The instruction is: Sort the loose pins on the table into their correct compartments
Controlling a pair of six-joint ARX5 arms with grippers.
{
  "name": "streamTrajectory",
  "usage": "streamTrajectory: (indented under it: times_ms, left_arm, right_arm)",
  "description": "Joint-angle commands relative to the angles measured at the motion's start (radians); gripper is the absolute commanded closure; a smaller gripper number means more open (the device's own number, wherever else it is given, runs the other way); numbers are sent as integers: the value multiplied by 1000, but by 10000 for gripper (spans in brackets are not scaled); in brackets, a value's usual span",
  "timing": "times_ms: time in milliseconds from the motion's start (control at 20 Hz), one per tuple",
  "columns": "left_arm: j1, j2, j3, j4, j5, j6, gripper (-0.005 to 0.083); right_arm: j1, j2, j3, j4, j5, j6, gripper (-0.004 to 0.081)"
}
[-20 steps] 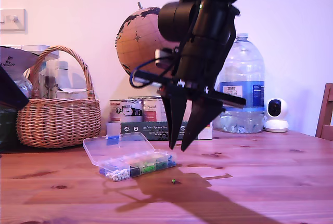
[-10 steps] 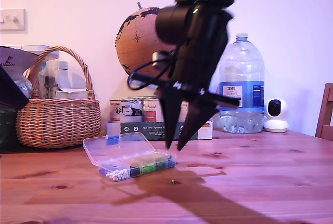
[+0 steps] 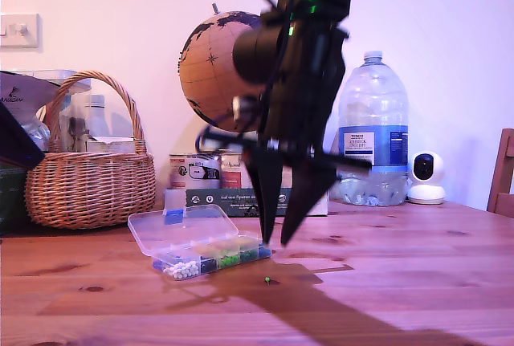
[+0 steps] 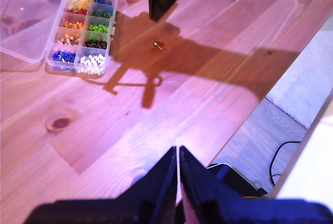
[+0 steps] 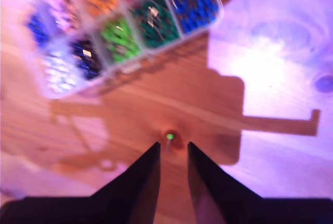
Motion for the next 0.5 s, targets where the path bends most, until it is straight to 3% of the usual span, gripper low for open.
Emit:
streamTrajectory:
  times_ms: [0, 450]
  left_arm:
    - [-2, 5, -11, 3, 1, -3, 797]
    - [-2, 5, -11, 3, 1, -3, 797]
  right_arm:
    - [11, 32, 2, 1, 1, 4, 633]
    - [17, 42, 2, 10, -1, 5, 633]
